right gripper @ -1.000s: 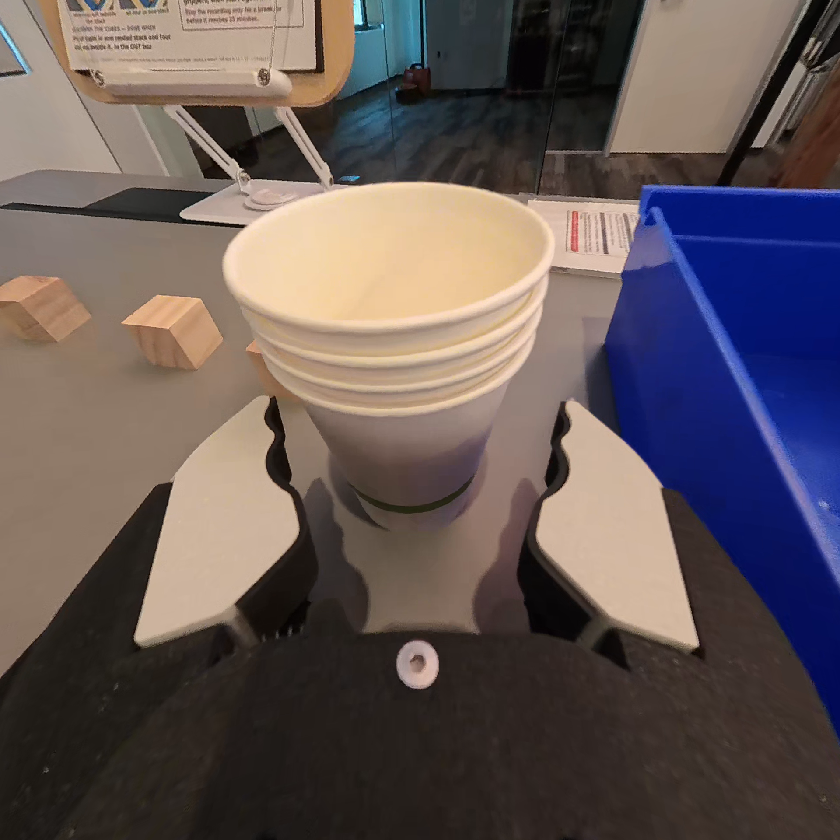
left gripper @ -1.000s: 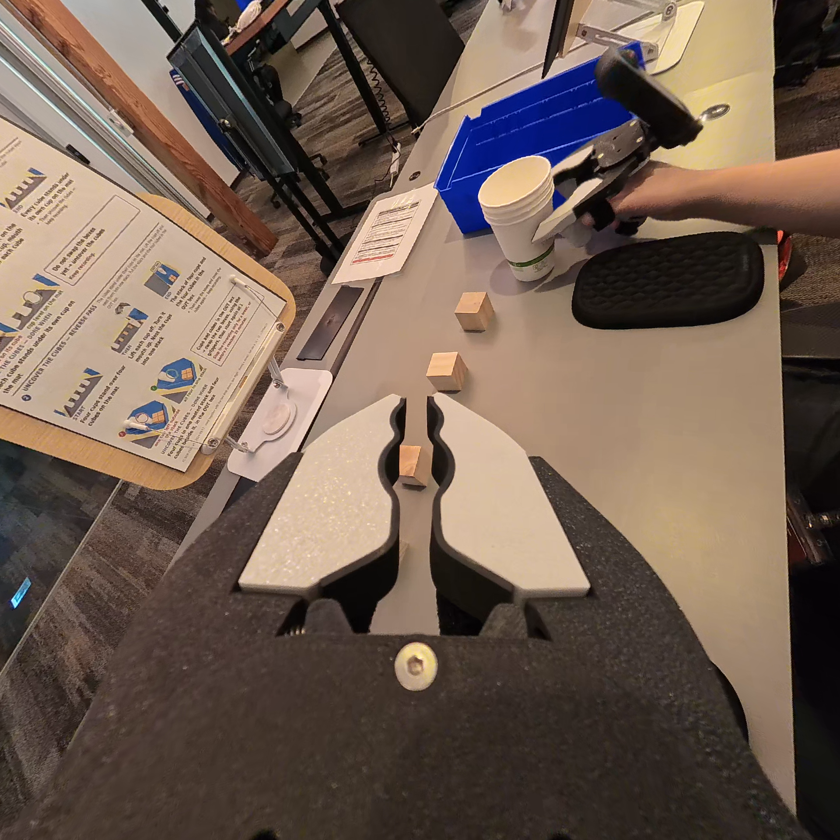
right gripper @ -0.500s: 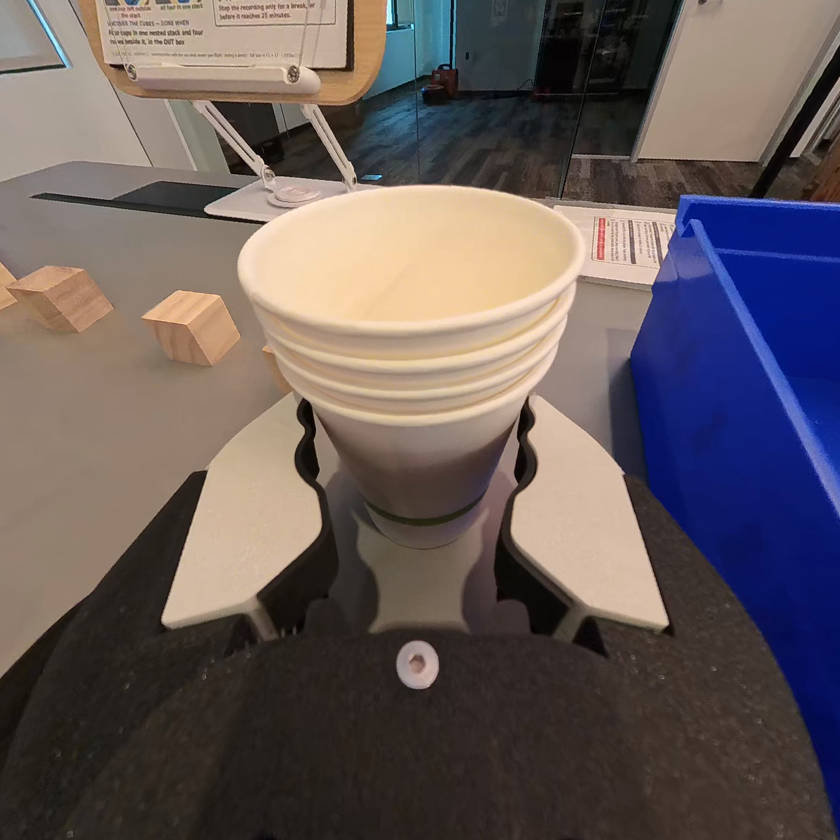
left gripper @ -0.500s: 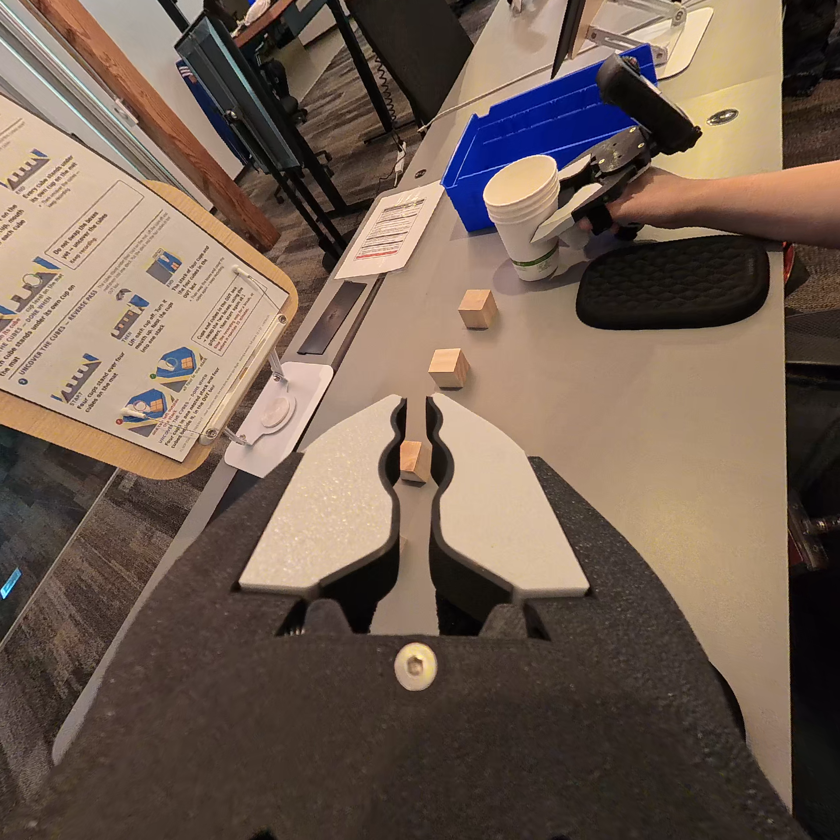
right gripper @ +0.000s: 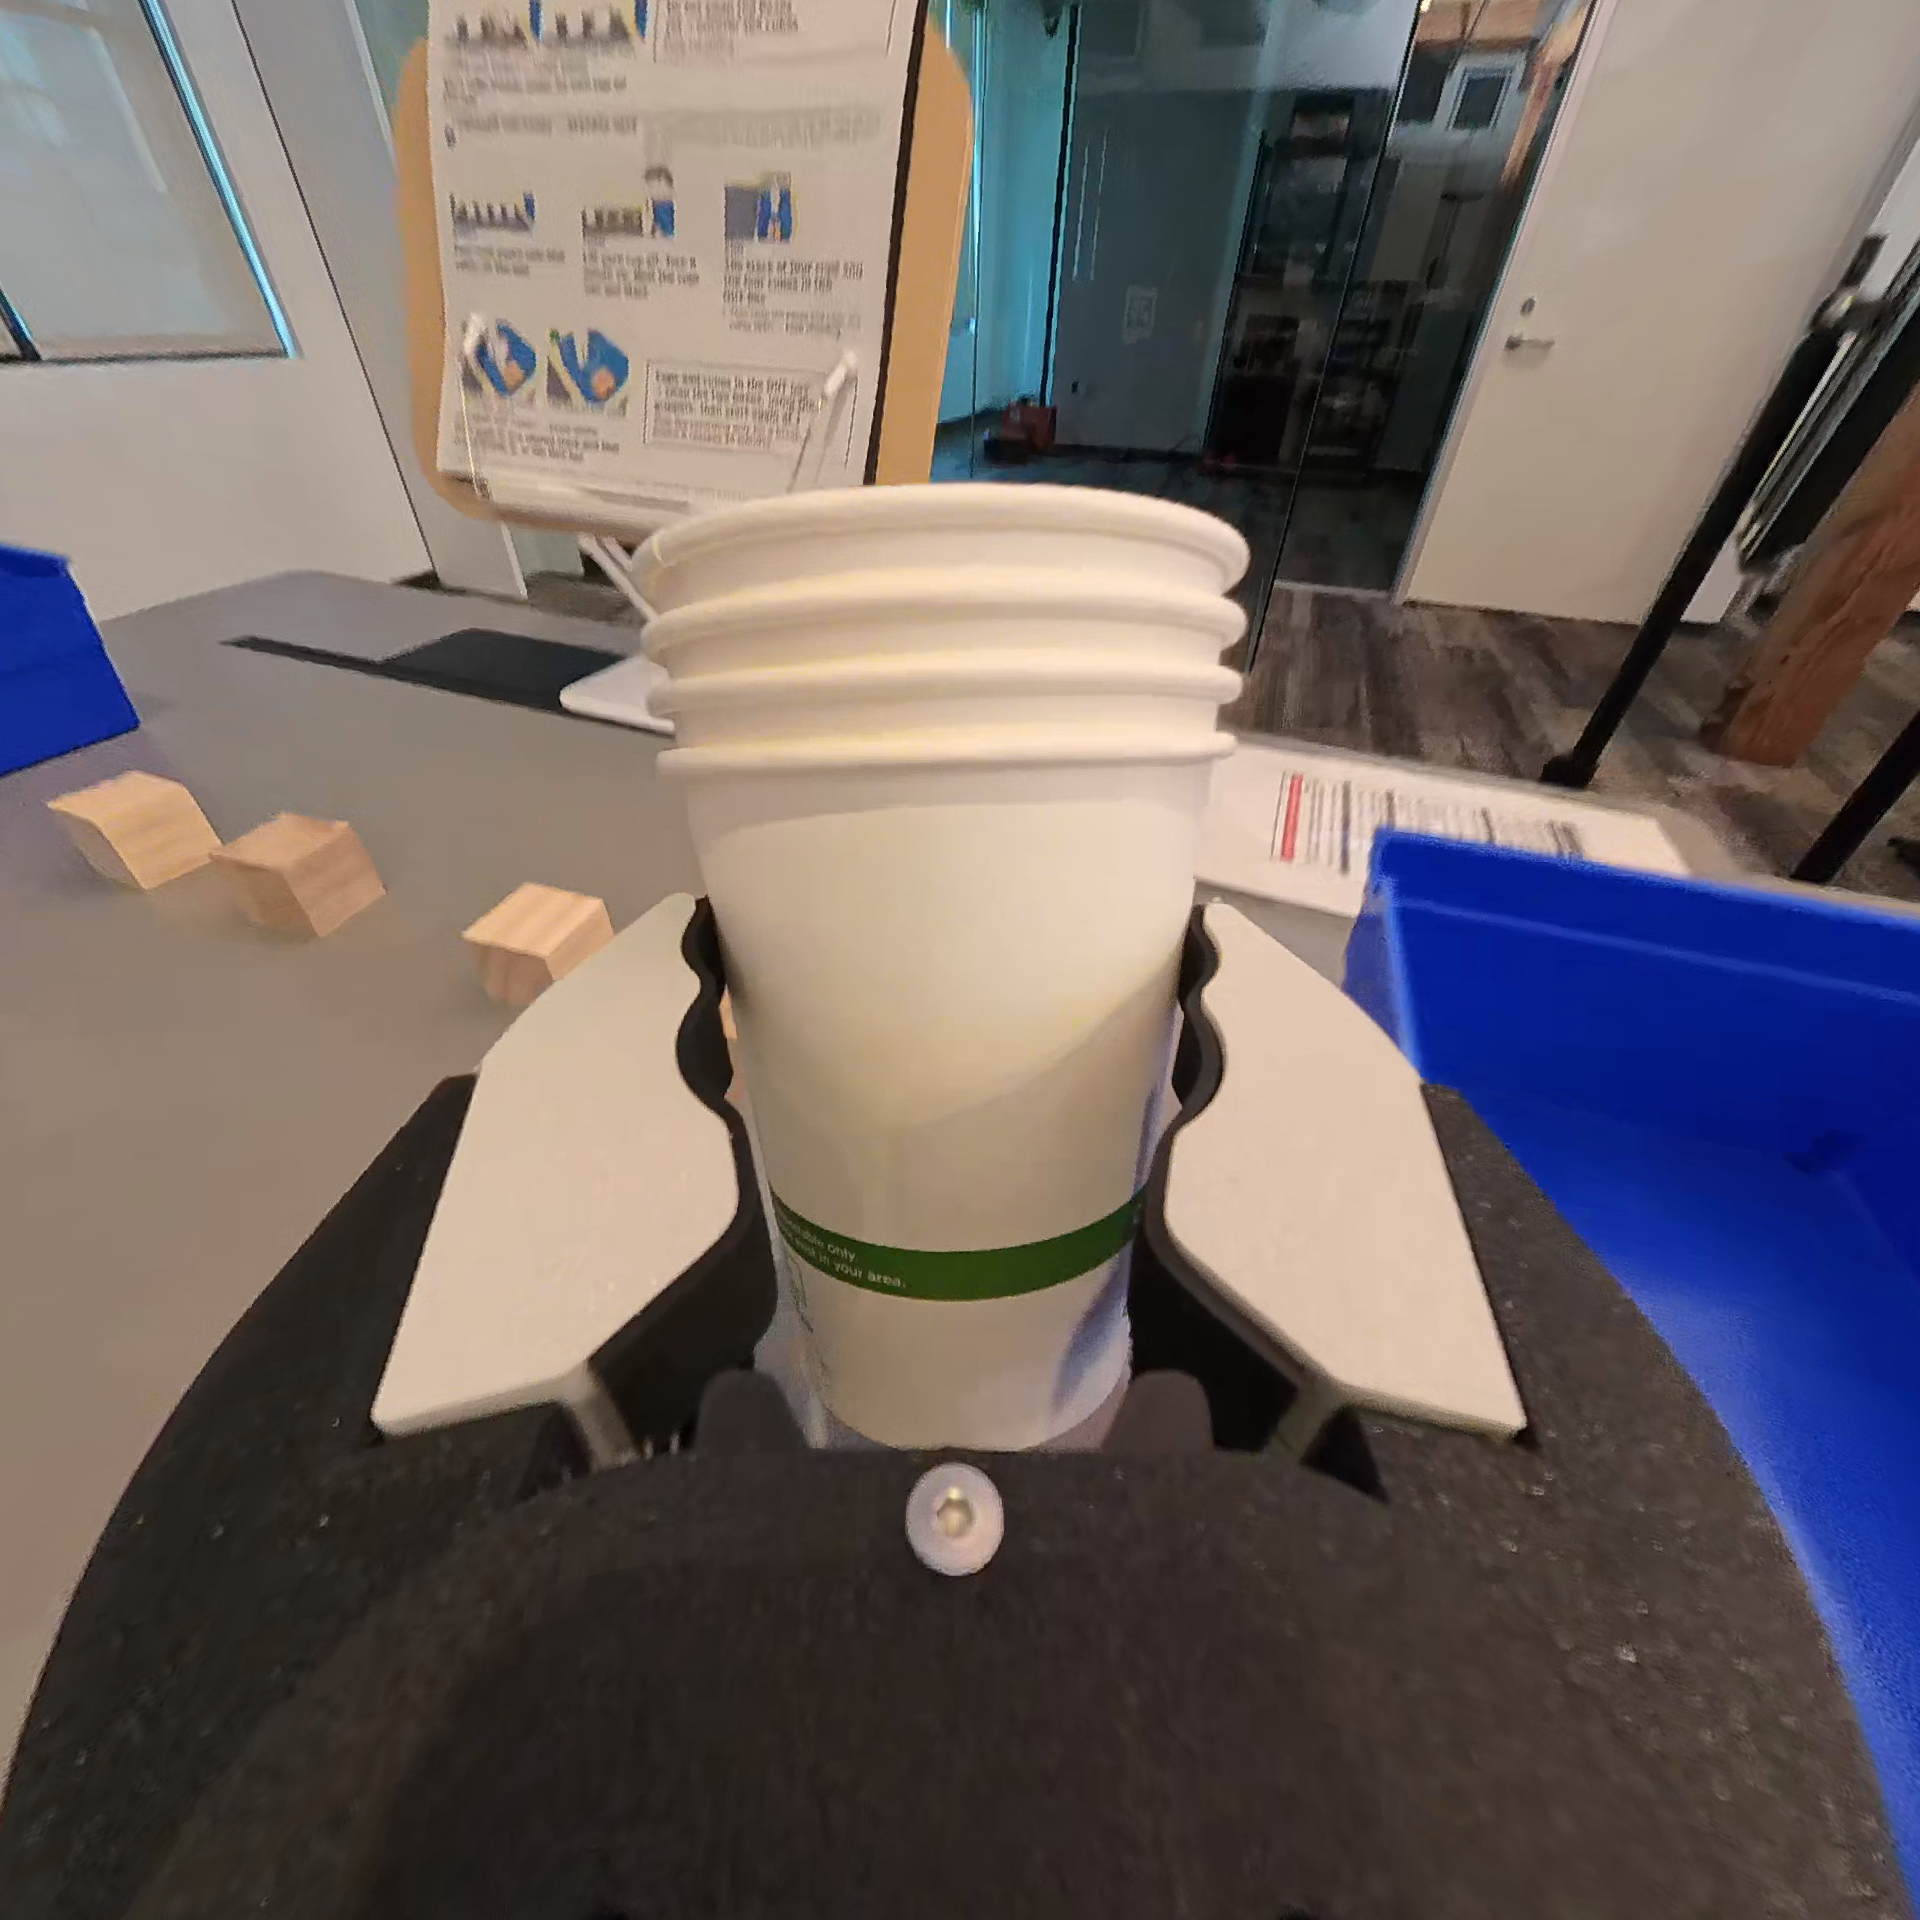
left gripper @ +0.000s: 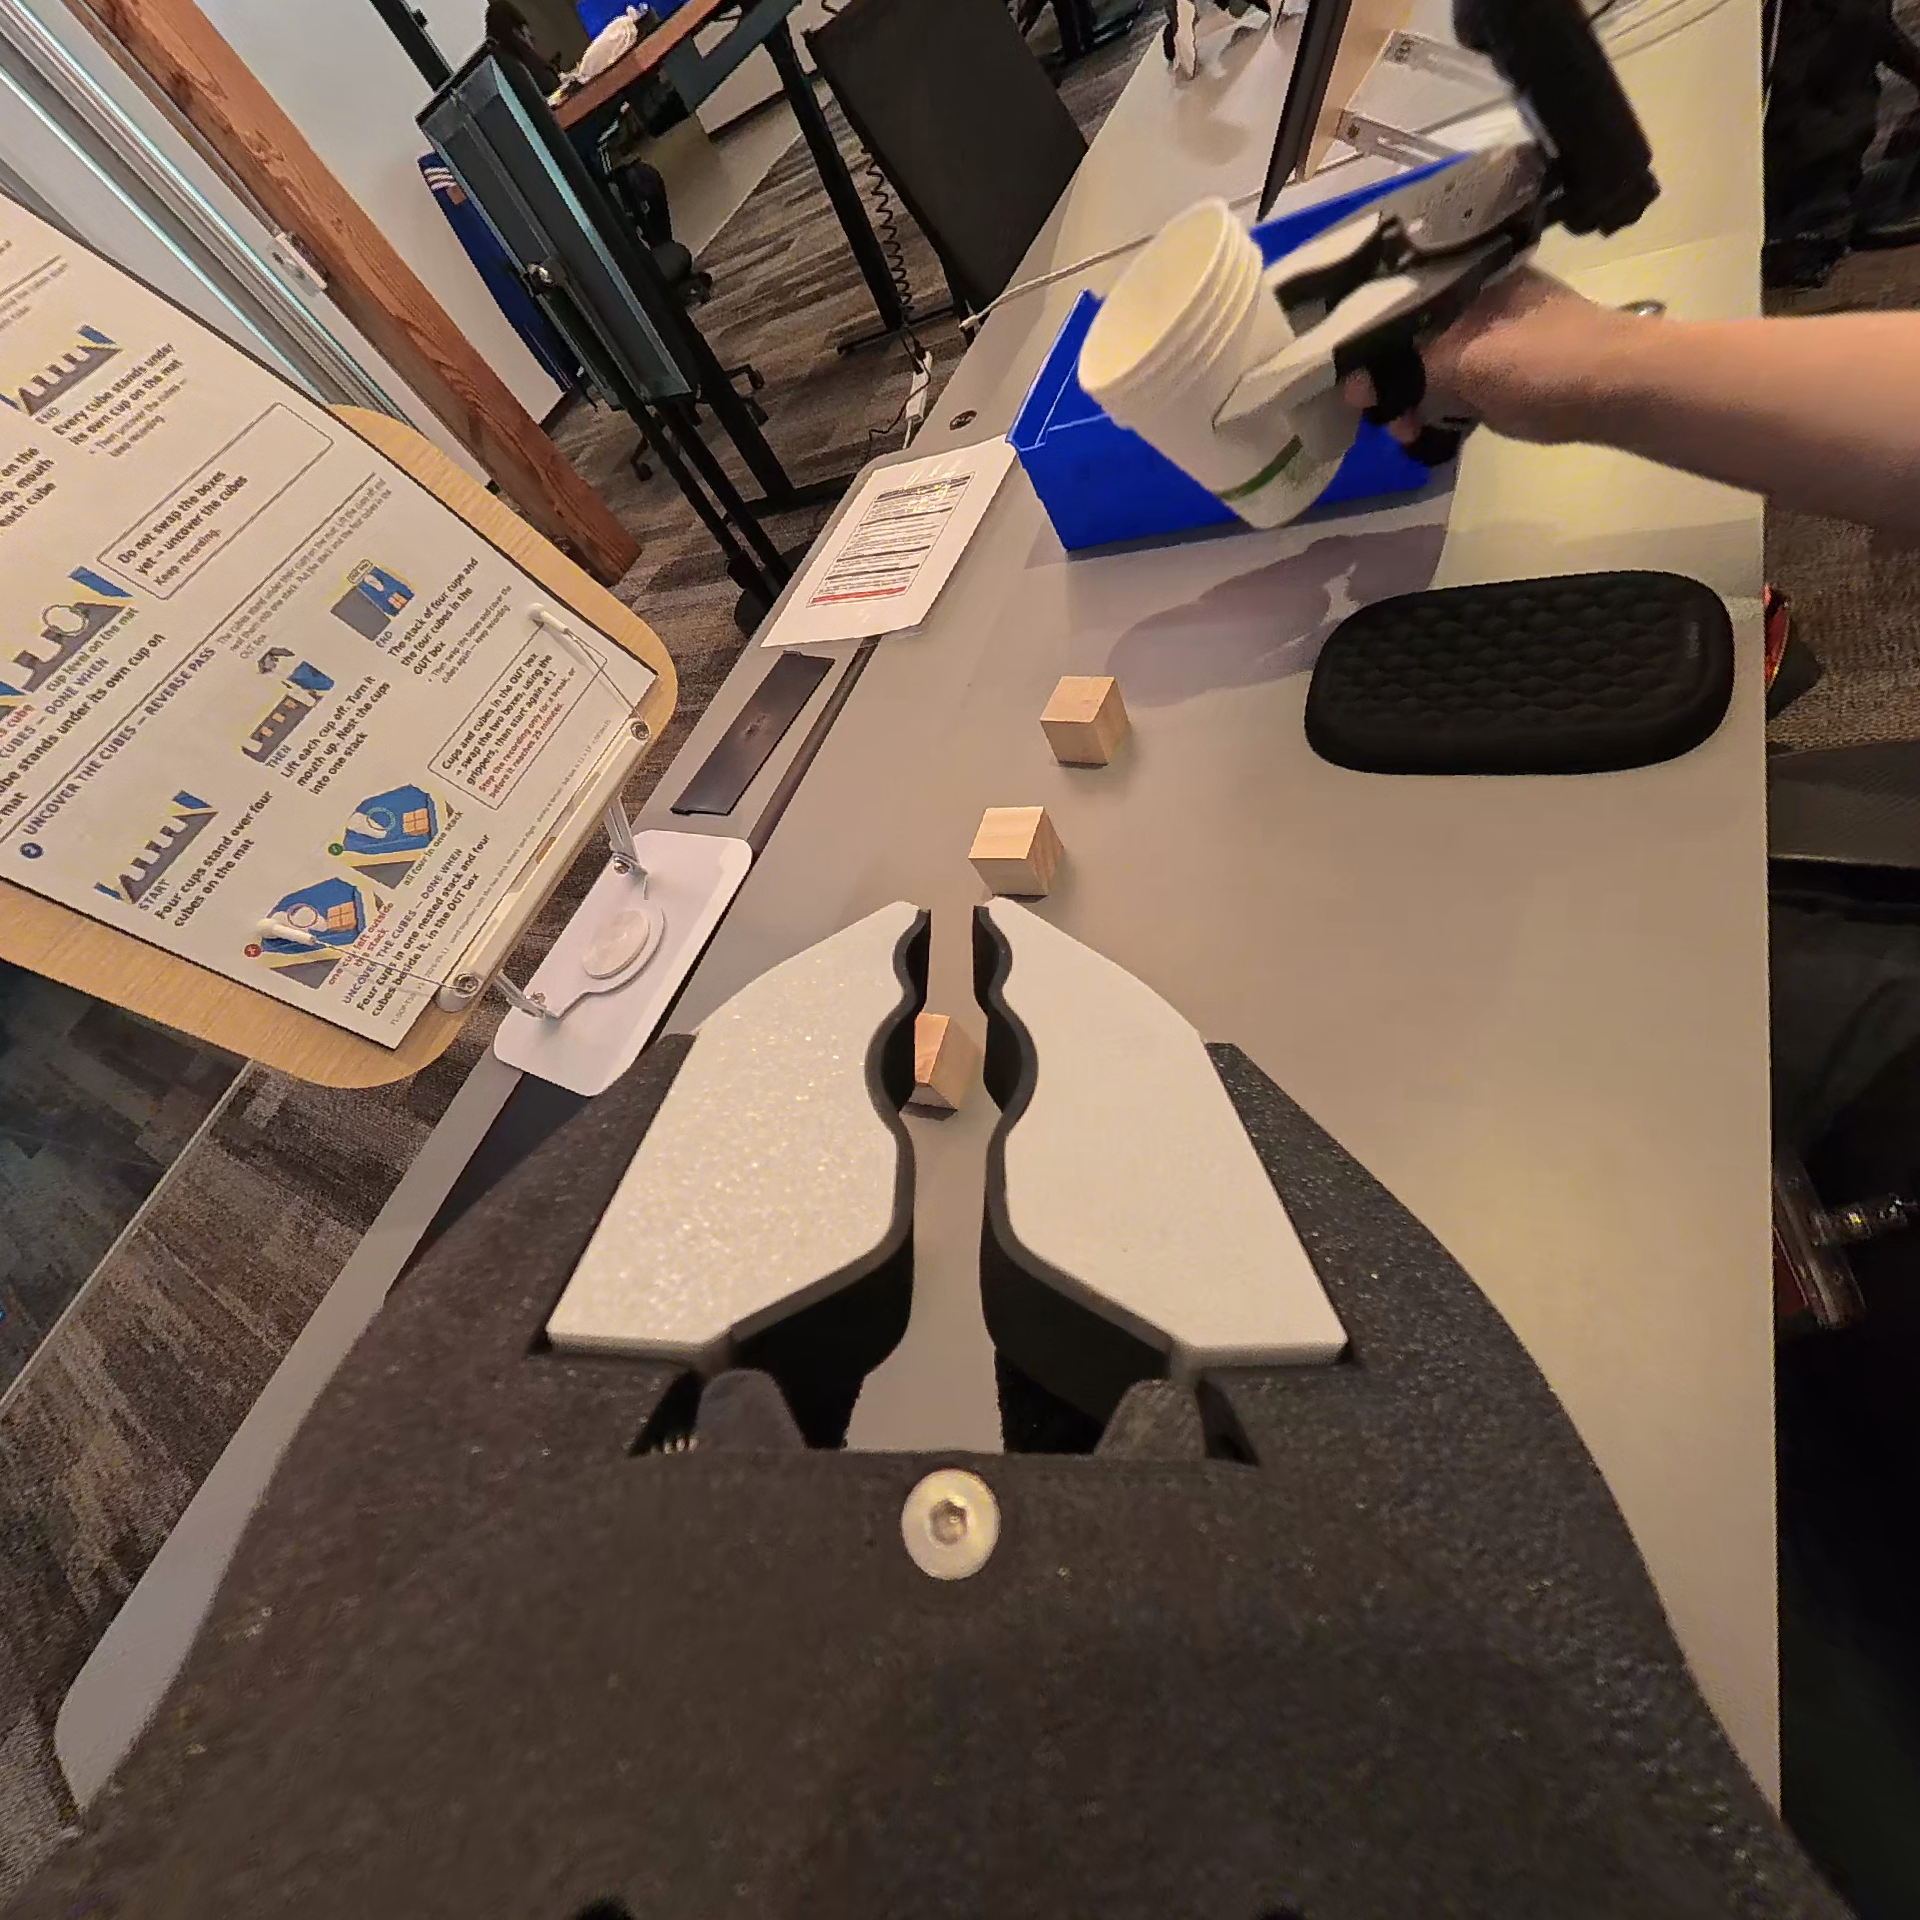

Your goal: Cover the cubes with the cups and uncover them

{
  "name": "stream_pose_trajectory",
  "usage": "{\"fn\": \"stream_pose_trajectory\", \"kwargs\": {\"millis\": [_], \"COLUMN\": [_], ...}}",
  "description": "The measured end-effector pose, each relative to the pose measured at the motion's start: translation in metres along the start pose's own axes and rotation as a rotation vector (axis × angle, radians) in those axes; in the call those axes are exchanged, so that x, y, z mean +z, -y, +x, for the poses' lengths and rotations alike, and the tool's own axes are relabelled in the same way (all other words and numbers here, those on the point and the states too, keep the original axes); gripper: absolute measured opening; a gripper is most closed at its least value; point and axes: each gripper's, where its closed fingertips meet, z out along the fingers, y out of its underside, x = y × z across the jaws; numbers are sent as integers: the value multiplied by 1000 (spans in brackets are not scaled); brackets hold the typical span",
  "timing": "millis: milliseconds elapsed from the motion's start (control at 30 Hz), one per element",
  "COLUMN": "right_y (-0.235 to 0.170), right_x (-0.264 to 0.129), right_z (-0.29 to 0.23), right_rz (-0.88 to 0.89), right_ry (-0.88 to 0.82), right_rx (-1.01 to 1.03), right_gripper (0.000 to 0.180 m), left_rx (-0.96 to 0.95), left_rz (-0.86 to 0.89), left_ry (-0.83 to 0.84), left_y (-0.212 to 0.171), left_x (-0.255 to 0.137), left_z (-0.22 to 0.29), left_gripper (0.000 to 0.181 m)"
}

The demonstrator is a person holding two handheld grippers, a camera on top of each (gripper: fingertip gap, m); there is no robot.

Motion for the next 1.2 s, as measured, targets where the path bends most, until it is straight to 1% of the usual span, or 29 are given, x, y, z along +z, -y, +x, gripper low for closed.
{"fn": "stream_pose_trajectory", "kwargs": {"millis": [100,167,233,267,367,467,633,767,900,967,1100,1200], "right_y": [37,61,68,63,26,-5,-37,-46,-62,-69,-69,-80], "right_x": [-10,-15,-17,-15,-4,8,34,52,63,66,67,65], "right_z": [21,54,98,119,169,194,214,224,230,231,232,233], "right_rz": [79,119,123,100,-12,-72,-129,-91,-113,-134,-129,-186], "right_ry": [-3,-49,-116,-138,-195,-224,-230,-215,-219,-225,-244,-270], "right_rx": [25,30,34,40,53,72,106,156,125,93,86,54], "right_gripper": [84,84,84,84,84,84,84,84,84,84,84,84], "left_rx": [4,8,10,11,16,20,32,37,42,41,46,56], "left_rz": [-8,-10,-6,-3,-7,-23,-54,-64,-81,-79,-70,-59], "left_ry": [0,3,5,5,12,22,41,49,60,65,71,68], "left_y": [1,2,4,5,7,8,13,17,17,19,24,28], "left_x": [0,-1,-3,-4,-6,-6,-5,-2,2,3,4,5], "left_z": [1,1,3,4,7,7,6,8,8,7,6,8], "left_gripper": [7,7,7,7,7,7,7,7,7,7,7,7]}}
